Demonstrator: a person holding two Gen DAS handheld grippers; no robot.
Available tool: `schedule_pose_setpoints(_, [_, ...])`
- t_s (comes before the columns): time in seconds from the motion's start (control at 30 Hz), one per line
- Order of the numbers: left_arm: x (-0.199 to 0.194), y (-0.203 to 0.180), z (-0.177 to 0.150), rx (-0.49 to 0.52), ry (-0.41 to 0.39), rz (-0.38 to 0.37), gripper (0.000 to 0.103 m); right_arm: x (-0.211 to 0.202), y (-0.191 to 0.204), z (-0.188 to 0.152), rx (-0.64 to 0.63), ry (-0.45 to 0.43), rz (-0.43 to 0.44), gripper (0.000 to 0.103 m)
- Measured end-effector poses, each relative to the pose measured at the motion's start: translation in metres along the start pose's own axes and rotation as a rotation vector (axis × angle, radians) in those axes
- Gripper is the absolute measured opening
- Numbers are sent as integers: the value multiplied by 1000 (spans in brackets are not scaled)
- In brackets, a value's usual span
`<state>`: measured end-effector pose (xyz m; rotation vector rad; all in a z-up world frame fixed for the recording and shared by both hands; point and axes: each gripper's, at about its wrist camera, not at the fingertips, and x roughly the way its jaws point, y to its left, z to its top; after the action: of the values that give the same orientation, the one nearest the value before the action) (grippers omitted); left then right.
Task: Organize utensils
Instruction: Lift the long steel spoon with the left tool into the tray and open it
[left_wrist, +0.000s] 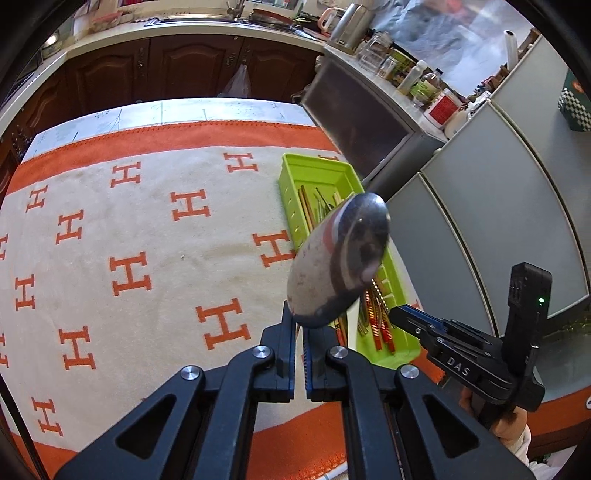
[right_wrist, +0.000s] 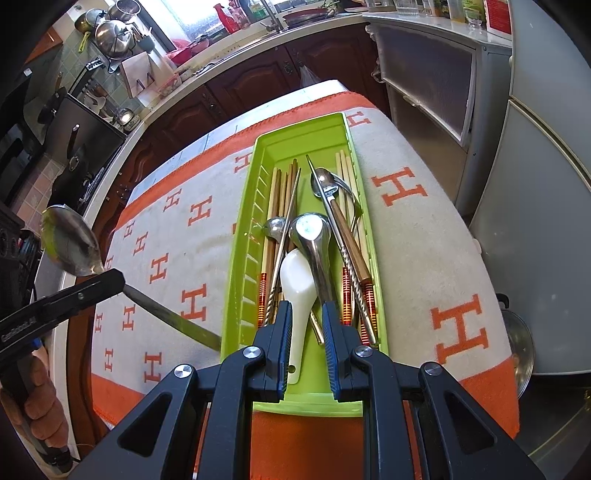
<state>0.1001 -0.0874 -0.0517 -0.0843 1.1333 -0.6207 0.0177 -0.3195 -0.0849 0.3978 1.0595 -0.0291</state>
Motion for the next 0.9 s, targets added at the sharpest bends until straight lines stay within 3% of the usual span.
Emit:
schedule_pose_setpoints(0.43, [-27,-9,4,12,-61,-44,0,-3,3,1,-13,-7,2,17])
schedule_pose_setpoints(0.73, [-52,-26,11,18,-77,-149,0,-9,-3,2,7,-23,9,17])
schedule_pose_setpoints(0.9, [-57,-45,23,34,-35,-248,0,-15,-11,3,32,-38,12,17])
